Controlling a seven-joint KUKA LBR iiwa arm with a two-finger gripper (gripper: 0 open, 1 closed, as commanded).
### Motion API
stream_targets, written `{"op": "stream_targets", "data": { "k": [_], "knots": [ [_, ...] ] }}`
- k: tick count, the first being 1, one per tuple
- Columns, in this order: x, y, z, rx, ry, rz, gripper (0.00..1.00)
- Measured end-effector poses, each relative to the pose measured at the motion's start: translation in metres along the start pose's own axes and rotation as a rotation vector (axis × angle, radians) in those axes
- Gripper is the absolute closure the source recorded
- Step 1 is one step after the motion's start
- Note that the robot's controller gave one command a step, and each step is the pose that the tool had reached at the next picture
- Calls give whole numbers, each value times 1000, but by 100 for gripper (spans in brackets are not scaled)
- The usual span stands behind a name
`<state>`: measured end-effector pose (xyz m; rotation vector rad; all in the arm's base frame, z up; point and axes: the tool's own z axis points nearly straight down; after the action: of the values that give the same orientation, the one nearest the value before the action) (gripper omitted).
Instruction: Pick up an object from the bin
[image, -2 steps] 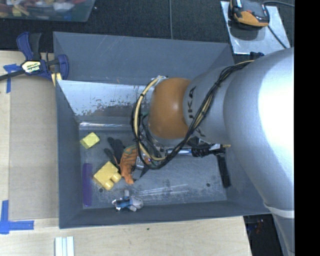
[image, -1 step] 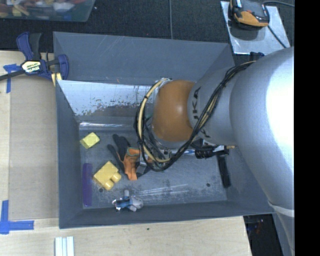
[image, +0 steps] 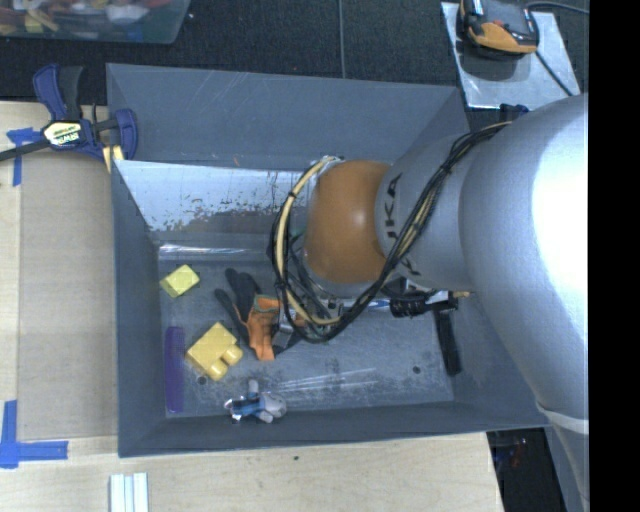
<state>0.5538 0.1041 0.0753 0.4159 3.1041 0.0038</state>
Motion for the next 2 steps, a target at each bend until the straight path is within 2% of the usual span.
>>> {"op": "stream_targets", "data": {
  "k": [2],
  "knots": [
    [0, -1, -17, -1, -2, 1, 100]
  ]
}}
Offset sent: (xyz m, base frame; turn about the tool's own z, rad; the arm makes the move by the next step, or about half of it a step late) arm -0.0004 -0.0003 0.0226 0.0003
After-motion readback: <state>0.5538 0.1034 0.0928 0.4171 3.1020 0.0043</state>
